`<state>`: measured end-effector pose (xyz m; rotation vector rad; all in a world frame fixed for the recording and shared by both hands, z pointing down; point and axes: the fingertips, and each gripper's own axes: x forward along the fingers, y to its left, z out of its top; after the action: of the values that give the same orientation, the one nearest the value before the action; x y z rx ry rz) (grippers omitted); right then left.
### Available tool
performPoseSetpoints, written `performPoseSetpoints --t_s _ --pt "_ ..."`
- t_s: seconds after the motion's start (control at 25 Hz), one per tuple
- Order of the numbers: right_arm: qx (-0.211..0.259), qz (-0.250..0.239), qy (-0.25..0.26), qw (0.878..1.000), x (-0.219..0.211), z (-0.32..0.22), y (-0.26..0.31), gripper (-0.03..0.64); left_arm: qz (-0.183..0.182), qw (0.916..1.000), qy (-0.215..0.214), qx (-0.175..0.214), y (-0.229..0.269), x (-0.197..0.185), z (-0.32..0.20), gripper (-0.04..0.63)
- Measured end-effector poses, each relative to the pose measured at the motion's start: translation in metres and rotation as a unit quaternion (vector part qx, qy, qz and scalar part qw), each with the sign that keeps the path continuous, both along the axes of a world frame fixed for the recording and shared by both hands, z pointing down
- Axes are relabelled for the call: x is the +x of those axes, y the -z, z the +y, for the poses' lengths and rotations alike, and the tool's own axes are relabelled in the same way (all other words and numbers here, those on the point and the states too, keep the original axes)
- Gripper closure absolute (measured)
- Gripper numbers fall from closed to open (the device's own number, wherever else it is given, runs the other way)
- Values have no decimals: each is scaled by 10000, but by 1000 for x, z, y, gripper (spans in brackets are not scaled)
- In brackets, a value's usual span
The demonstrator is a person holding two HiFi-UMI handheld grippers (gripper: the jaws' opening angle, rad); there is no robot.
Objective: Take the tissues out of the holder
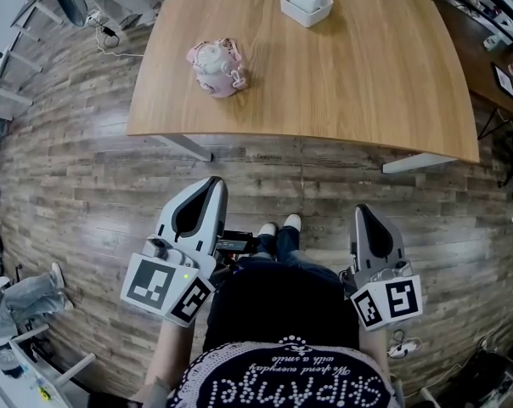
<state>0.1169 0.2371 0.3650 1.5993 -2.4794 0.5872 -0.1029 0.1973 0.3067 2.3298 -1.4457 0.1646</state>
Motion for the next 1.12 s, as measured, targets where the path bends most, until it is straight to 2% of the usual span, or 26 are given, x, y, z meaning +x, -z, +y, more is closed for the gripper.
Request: performPoseSetpoints --t_s 0.72,1.12 --pt "245 131 214 9994 30 -23 2 604 37 9996 249 140 0 25 -14 591" --pt "167 36 -18 9999 41 -21 -1 604 40 9999 27 129 1 40 -22 591"
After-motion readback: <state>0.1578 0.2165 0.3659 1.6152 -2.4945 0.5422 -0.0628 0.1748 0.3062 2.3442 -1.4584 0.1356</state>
